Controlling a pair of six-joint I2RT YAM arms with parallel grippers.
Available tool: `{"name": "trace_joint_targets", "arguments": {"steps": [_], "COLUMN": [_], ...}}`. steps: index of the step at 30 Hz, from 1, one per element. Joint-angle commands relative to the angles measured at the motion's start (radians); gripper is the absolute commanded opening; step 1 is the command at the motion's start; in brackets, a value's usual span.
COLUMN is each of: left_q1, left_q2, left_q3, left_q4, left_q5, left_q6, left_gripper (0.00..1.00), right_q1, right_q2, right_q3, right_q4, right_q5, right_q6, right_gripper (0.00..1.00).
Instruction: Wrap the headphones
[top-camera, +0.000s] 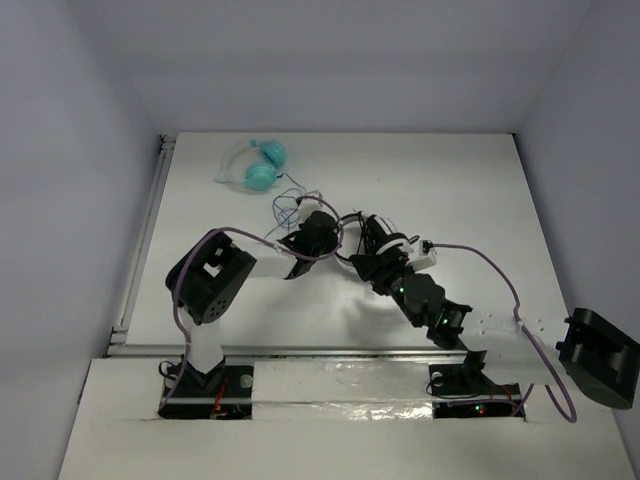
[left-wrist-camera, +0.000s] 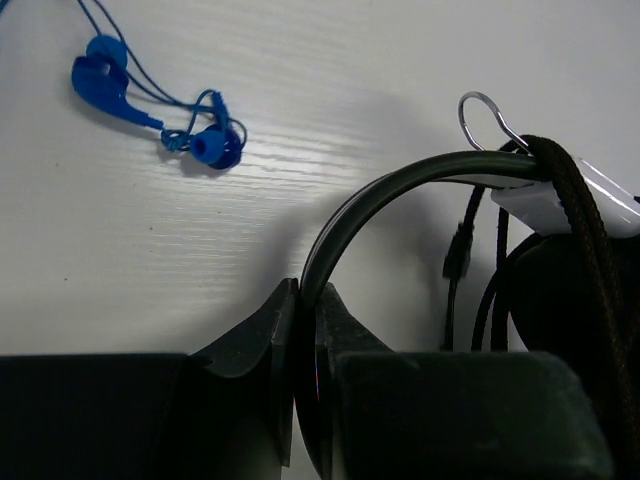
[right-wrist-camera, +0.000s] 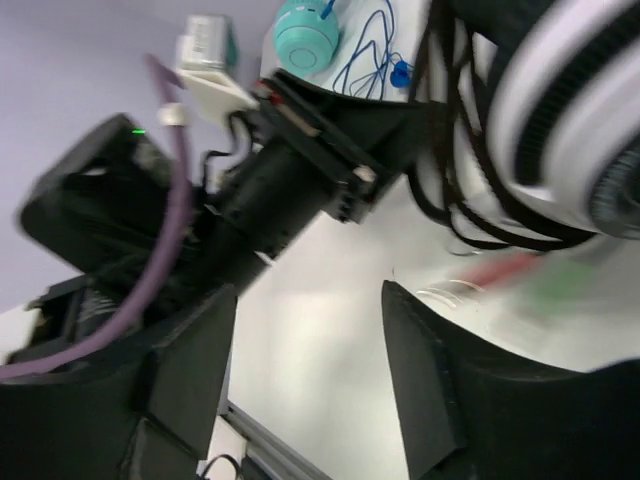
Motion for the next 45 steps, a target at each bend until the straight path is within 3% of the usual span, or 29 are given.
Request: {"name": "trace_joint_targets", "arguments": {"steps": [1,4,8,10,12,13,14,16,17,19,20,21,22,25,26,27,33,45], "left_q1": [0.002,-0.007,-0.016,-0.016,-0.016,-0.016,-0.016,-0.016,-0.016,-0.016,-0.016,-0.016,-0.016,-0.026,-0.036,-0.036,-0.045,-0.046], "left_q2": [0.042,0.087,0.115,0.126,0.132,0.142,0.149,0.143,0.130,0.069,0.048,0.022,-0.029,-0.164,-0.199,-0.241,-0.543,-0.911], "left_q3": [0.091,0.138,0.174,0.194,0.207,0.213,0.220,0.231,0.227,0.194,0.187,0.179,0.177,0.153,0.141,0.125,0.038,-0.028], "left_q4": [0.066,0.051,0.035,0.019,0.012,-0.004,-0.015,-0.035,-0.029,-0.005,-0.001,-0.001,-0.011,-0.027,-0.027,-0.021,-0.067,-0.325], "left_q5": [0.006,0.004,-0.010,-0.017,-0.019,-0.020,-0.023,-0.030,-0.033,-0.062,-0.074,-0.082,-0.095,-0.164,-0.177,-0.186,-0.151,-0.040], "left_q6": [-0.023,-0.009,0.014,0.025,0.037,0.043,0.048,0.066,0.074,0.106,0.118,0.134,0.167,0.206,0.226,0.235,0.249,0.275], "left_gripper": [0.00,0.00,0.00,0.00,0.00,0.00,0.00,0.16,0.24,0.50,0.59,0.78,0.89,0.99,0.99,0.99,0.99,0.99], "right_q1": [0.011,0.011,0.011,0.011,0.011,0.011,0.011,0.011,0.011,0.011,0.011,0.011,0.011,0.011,0.011,0.011,0.011,0.011], "right_q2": [0.019,-0.013,-0.113,-0.159,-0.238,-0.266,-0.297,-0.380,-0.407,-0.484,-0.508,-0.533,-0.580,-0.674,-0.696,-0.714,-0.785,-0.846], "right_q3": [0.061,0.086,0.142,0.187,0.244,0.256,0.268,0.313,0.328,0.374,0.388,0.403,0.432,0.475,0.507,0.523,0.606,0.592], "right_q4": [-0.045,-0.094,-0.200,-0.310,-0.370,-0.409,-0.424,-0.510,-0.539,-0.625,-0.641,-0.703,-0.726,-0.811,-0.832,-0.857,-1.021,-1.113], "right_q5": [0.080,0.079,0.149,0.210,0.247,0.263,0.285,0.306,0.319,0.333,0.345,0.349,0.352,0.378,0.401,0.407,0.464,0.419], "right_q6": [-0.002,-0.030,-0.120,-0.199,-0.250,-0.307,-0.333,-0.393,-0.412,-0.462,-0.474,-0.488,-0.511,-0.531,-0.531,-0.533,-0.553,-0.507], "right_gripper": [0.68,0.75,0.78,0.78,0.71,0.63,0.41,0.15,0.06,0.06,0.08,0.10,0.15,0.49,0.81,0.99,1.00,1.00]}}
